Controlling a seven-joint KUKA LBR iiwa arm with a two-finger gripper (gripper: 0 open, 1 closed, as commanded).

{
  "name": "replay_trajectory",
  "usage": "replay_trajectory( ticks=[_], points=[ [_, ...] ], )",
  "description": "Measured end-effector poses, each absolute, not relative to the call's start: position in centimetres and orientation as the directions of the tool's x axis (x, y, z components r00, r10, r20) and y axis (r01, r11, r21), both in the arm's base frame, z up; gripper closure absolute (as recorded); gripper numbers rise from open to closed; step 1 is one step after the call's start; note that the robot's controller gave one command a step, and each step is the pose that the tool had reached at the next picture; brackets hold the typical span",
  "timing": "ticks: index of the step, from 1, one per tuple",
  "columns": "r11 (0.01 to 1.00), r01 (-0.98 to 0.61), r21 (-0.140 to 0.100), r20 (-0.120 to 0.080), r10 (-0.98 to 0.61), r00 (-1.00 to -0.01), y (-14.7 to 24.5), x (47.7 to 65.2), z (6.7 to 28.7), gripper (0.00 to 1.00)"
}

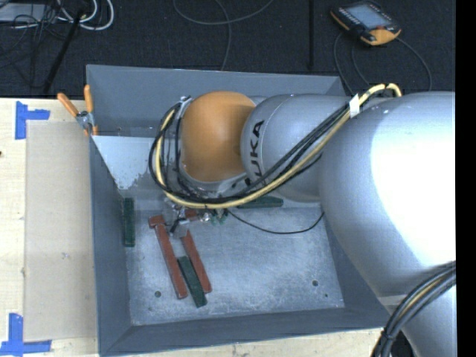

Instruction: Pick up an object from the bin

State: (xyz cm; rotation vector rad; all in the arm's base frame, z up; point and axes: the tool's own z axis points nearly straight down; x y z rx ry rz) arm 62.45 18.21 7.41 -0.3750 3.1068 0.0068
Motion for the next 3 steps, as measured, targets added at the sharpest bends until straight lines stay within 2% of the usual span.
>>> replay_trajectory(
  ticks=[1,2,3],
  points=[
    [0.971,-0.237,0.001,-0.003,-0.237,-0.971,18.1,62.2,7.1,0.00],
    [0.972,-0.237,0.001,-0.002,-0.237,-0.972,18.1,62.2,7.1,0.00],
    [0.912,-0.410,0.000,0.002,-0.410,-0.912,18.7,61.8,8.5,0.00]
  ],
)
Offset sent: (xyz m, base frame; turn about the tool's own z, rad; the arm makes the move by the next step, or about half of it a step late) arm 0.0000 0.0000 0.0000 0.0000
